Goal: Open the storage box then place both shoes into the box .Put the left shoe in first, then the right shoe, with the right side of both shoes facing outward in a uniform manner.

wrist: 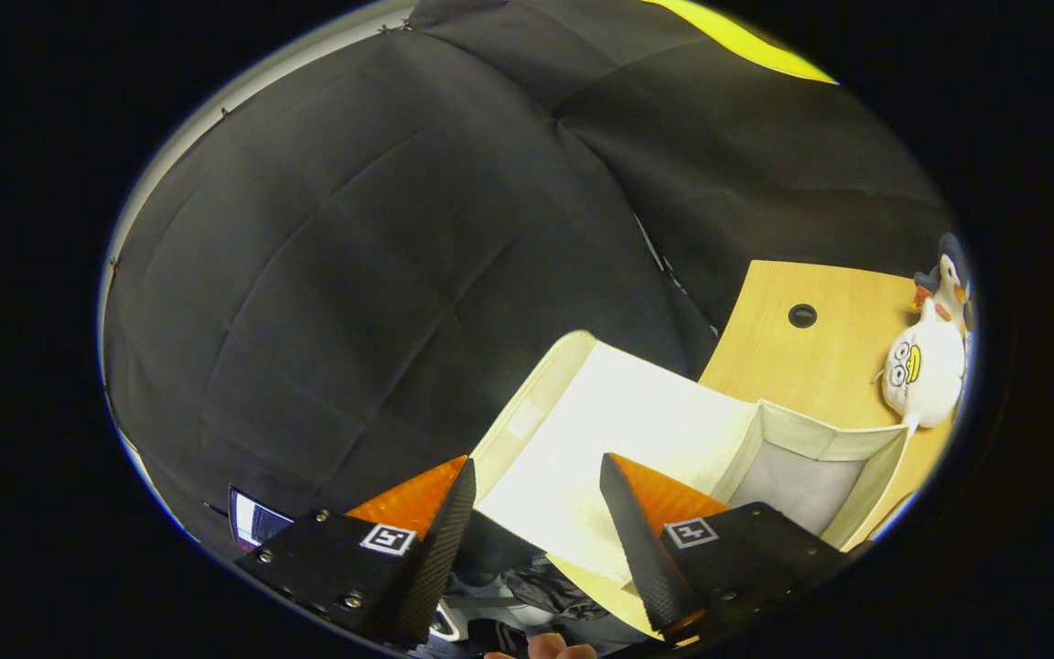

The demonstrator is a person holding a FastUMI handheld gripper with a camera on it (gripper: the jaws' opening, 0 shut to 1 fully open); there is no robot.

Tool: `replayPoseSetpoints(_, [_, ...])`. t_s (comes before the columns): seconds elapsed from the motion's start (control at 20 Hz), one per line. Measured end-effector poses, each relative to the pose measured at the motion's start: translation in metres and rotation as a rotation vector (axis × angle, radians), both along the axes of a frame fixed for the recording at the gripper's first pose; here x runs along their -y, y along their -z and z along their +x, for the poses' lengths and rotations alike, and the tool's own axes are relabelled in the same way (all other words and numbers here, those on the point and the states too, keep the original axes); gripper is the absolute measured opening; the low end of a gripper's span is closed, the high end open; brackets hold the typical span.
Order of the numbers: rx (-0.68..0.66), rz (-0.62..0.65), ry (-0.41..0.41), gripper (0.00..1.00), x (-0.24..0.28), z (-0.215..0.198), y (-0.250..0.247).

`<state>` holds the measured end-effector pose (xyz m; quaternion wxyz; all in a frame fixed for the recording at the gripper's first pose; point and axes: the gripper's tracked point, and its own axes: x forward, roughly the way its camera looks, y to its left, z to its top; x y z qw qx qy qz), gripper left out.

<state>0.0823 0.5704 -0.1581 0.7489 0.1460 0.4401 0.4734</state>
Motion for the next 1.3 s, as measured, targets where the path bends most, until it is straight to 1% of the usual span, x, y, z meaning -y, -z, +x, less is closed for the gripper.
replayPoseSetpoints(0.05, [0.001,-0.005,0.003,0.87,0.002,-0.001,0.003])
replayPoseSetpoints(0.1, [0.002,-0.009,0.008,0.93,0.006,0.000,0.002])
replayPoseSetpoints(0.25, [0.016,-0.035,0.035,0.93,0.038,0.001,-0.003])
replayPoseSetpoints(0.3, [0.014,-0.032,0.045,0.98,0.051,0.001,-0.006])
replayPoseSetpoints(0.6, [0.012,-0.053,0.146,0.97,0.123,0.021,0.001])
replayPoseSetpoints(0.8, [0.019,-0.095,0.215,0.97,0.187,0.033,0.018])
replayPoseSetpoints(1.0, [0.004,-0.121,0.265,0.97,0.239,0.033,0.031])
replayPoseSetpoints(1.2, [0.000,-0.144,0.307,0.97,0.277,0.036,0.044])
replayPoseSetpoints(1.3, [-0.003,-0.178,0.329,0.97,0.301,0.035,0.054])
